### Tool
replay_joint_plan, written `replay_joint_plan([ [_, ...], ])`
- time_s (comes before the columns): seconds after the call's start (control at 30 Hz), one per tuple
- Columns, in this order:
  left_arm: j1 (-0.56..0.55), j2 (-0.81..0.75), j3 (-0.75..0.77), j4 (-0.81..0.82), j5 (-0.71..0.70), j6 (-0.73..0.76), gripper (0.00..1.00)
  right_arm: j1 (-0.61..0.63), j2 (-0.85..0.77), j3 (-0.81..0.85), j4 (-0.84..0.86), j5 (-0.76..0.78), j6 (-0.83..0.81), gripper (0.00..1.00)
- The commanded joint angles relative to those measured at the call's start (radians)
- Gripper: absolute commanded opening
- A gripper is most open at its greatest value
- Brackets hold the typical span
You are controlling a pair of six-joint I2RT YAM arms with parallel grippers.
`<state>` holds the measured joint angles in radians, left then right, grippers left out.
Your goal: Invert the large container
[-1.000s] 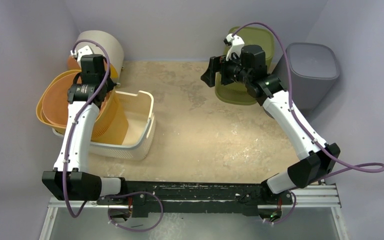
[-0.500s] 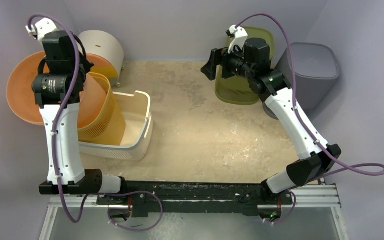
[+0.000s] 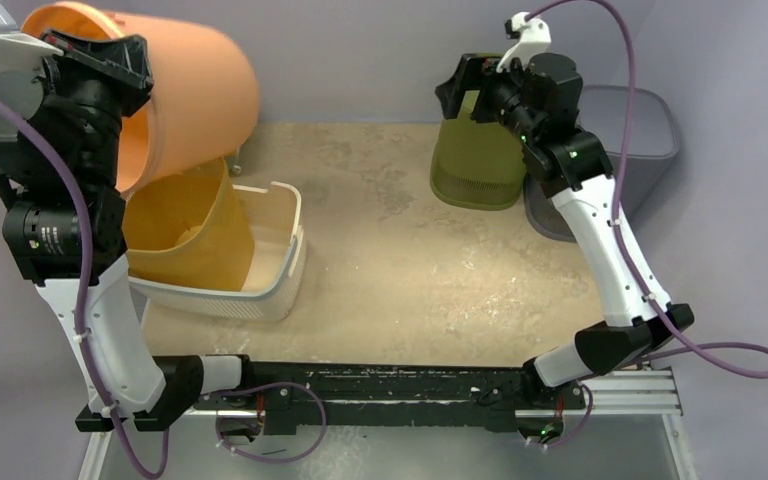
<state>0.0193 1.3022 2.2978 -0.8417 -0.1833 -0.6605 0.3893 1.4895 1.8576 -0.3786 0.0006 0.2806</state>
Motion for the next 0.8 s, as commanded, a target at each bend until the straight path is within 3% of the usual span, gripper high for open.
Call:
replay_joint_plan([
  [0.0, 0.002, -0.004, 0.044, 0.320, 0.228, -0.143, 0.00, -0.042, -0.044, 0.044, 0.091, 0.099, 0.036, 1.00],
  [0.13, 0.002, 0.002, 0.030, 0.436, 0.320, -0.237, 0.00, -0.099, -0.034, 0.085, 0.108, 0.105, 0.041, 1.00],
  [0.23, 0.002, -0.003, -0.048, 0.620, 0.416, -0.402, 0.00, -0.143, -0.018, 0.130, 0.117, 0.105, 0.039, 1.00],
  [0.53, -0.016, -0.049, -0.542, 1.137, 0.566, -0.789, 0.00, -0.220, 0.107, 0.384, 0.087, 0.035, 0.035, 1.00],
  [0.67, -0.172, -0.052, -0.720, 1.169, 0.511, -0.737, 0.00, -0.225, 0.146, 0.456, 0.082, 0.002, 0.039, 1.00],
  [0.77, -0.331, -0.006, -0.766, 1.131, 0.461, -0.646, 0.00, -0.230, 0.157, 0.476, 0.079, -0.009, 0.032, 1.00],
])
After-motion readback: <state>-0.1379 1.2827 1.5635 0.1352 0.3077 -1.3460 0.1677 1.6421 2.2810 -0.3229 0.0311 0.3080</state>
